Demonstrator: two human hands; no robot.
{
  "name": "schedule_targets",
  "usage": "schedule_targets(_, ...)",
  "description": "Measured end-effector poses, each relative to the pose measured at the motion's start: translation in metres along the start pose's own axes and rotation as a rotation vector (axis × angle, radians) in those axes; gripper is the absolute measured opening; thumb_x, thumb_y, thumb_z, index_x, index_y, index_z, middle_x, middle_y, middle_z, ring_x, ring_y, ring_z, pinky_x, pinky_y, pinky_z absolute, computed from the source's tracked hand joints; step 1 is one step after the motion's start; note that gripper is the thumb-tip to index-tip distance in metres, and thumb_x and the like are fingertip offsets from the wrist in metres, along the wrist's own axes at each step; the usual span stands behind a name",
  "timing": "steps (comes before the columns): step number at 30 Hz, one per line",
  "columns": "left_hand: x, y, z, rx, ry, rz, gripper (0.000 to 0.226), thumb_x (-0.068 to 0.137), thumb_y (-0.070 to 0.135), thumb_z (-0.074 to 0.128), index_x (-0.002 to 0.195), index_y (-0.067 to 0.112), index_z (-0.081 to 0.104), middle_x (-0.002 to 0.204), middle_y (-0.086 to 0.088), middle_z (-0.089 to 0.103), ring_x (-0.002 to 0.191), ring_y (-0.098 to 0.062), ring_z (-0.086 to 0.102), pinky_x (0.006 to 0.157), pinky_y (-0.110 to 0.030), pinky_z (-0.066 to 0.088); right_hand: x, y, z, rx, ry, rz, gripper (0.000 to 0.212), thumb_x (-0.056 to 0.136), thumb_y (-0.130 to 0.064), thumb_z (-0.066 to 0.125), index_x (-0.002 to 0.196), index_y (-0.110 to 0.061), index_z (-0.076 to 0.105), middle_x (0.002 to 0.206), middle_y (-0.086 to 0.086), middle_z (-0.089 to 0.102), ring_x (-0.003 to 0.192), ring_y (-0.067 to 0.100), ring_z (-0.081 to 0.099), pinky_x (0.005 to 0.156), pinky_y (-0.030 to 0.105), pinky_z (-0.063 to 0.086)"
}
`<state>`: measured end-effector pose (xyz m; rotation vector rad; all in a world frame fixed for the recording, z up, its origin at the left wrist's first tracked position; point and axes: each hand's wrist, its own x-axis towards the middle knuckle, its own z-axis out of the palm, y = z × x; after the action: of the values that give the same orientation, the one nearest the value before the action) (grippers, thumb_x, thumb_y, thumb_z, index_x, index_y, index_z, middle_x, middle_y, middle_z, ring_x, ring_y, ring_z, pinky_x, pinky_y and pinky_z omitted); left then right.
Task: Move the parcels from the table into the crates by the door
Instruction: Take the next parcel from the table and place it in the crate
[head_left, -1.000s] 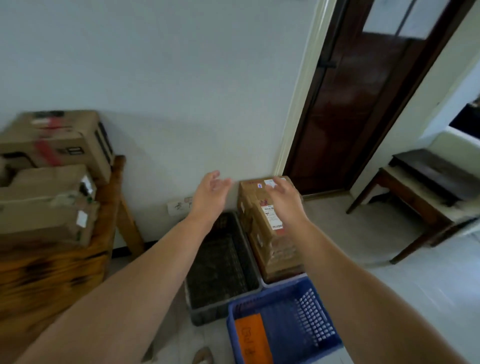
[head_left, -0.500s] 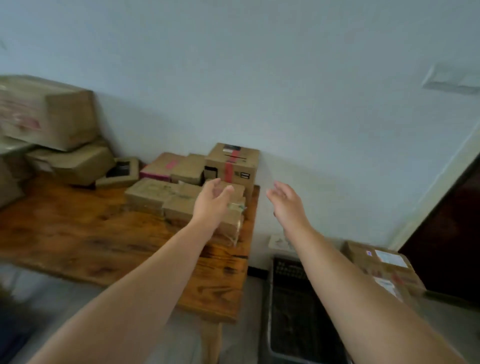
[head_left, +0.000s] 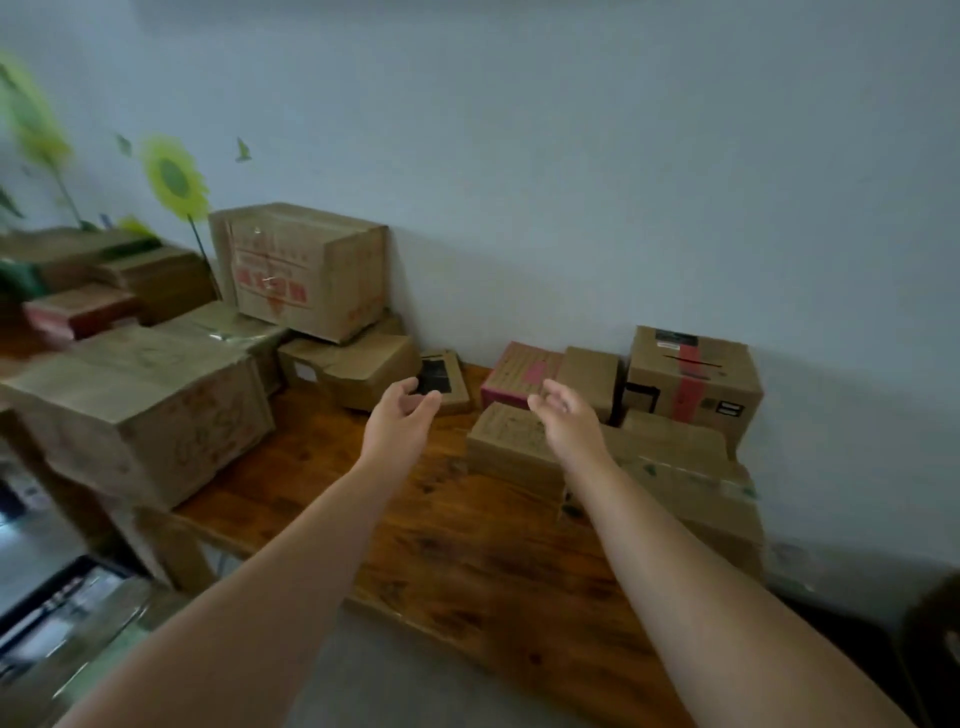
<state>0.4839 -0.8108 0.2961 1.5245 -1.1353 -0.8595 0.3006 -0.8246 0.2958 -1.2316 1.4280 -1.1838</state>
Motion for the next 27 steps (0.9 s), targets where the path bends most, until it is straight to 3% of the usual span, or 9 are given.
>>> schedule_targets(4, 0.045, -0.018, -0.026, -0.030, 0.025, -0.049, 0.048, 0.093, 0.035, 0.054, 0.138, 0.025, 0.041, 0.128, 0.003, 0.054, 0.102, -0.010, 0.051, 0.067, -0.020, 0.040, 0.036, 0.001, 0.046, -0.021, -0.027, 0.015, 0.049, 0.096, -0.027, 0.053, 0.143, -0.020, 0.041, 0.146, 0.004, 0.043, 0.132, 0.021, 0.041, 0.098, 0.031, 0.036)
schedule_targets(11, 0.141, -0.055, -0.062, -0.041, 0.089, -0.182, 0.048, 0.094, 0.033, 0.053, 0.139, 0.021, 0.041, 0.133, -0.002, 0.052, 0.111, -0.016, 0.050, 0.082, -0.029, 0.040, 0.126, 0.018, 0.128, -0.072, -0.083, 0.086, 0.050, 0.096, -0.030, 0.053, 0.143, -0.021, 0.039, 0.149, 0.004, 0.040, 0.134, 0.023, 0.040, 0.102, 0.038, 0.038)
schedule_targets(19, 0.243, -0.098, -0.098, 0.001, 0.168, -0.320, 0.050, 0.094, 0.035, 0.053, 0.139, 0.019, 0.041, 0.135, -0.005, 0.051, 0.118, -0.022, 0.049, 0.084, -0.030, 0.039, 0.224, 0.040, 0.213, -0.086, -0.130, 0.190, 0.051, 0.096, -0.025, 0.054, 0.144, -0.018, 0.039, 0.149, 0.008, 0.039, 0.135, 0.024, 0.038, 0.104, 0.036, 0.035)
schedule_targets(27, 0.332, -0.157, -0.105, -0.051, 0.055, -0.454, 0.057, 0.093, 0.037, 0.054, 0.143, 0.021, 0.034, 0.141, -0.005, 0.045, 0.126, -0.026, 0.044, 0.092, -0.036, 0.037, 0.264, 0.084, 0.283, -0.181, -0.198, 0.366, 0.060, 0.093, -0.034, 0.058, 0.147, -0.021, 0.033, 0.151, 0.004, 0.035, 0.137, 0.024, 0.035, 0.104, 0.036, 0.034)
